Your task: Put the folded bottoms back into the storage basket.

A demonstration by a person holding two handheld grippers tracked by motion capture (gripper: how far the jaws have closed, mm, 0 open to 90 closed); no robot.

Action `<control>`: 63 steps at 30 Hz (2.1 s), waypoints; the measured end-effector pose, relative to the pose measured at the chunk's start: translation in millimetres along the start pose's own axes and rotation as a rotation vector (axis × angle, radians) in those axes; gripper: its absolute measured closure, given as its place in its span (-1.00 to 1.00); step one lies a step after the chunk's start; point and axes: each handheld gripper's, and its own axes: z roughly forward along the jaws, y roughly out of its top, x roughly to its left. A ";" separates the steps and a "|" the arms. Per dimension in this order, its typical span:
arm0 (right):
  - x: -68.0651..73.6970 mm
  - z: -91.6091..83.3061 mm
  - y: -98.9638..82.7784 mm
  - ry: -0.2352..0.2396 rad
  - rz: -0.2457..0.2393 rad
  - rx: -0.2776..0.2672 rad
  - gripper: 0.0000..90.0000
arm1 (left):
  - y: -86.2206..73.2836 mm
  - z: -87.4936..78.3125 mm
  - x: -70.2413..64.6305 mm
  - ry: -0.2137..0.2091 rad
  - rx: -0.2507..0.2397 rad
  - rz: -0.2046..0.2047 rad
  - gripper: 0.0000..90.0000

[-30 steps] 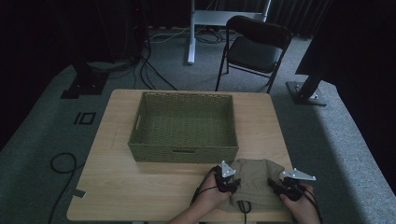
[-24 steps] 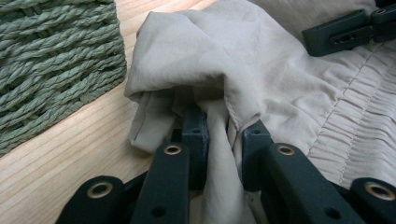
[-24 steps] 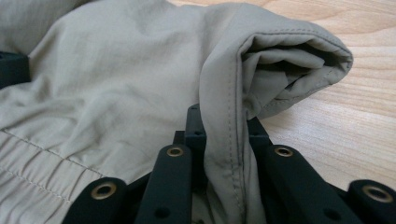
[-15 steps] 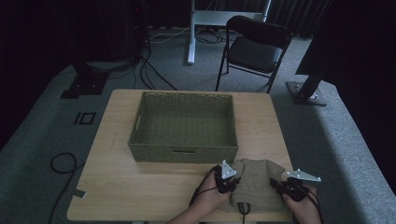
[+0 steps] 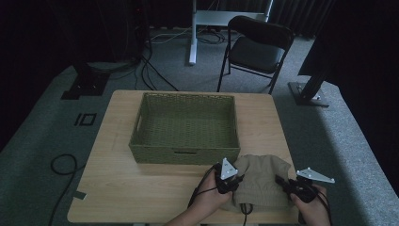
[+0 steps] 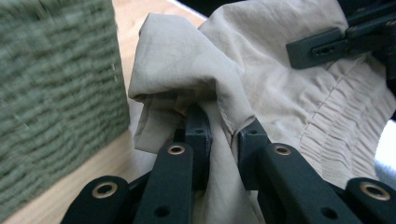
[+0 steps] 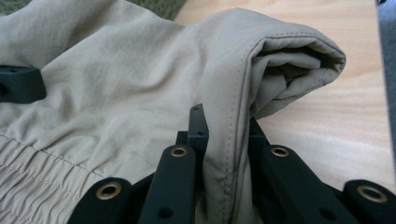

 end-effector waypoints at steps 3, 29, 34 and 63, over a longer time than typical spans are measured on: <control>3.5 -11.3 10.1 0.030 0.004 -0.038 0.78 | 7.3 -9.4 1.9 0.008 -0.016 0.008 0.78; 63.2 -5.3 111.3 0.152 -0.066 -0.171 0.78 | 67.8 -89.7 65.6 0.131 -0.130 0.001 0.78; 73.4 3.2 128.9 0.159 -0.085 -0.171 0.78 | 72.3 -98.4 77.6 0.153 -0.149 -0.013 0.78; 124.2 65.6 219.4 0.189 -0.086 -0.184 0.78 | 114.6 -131.3 175.1 0.326 -0.178 -0.101 0.78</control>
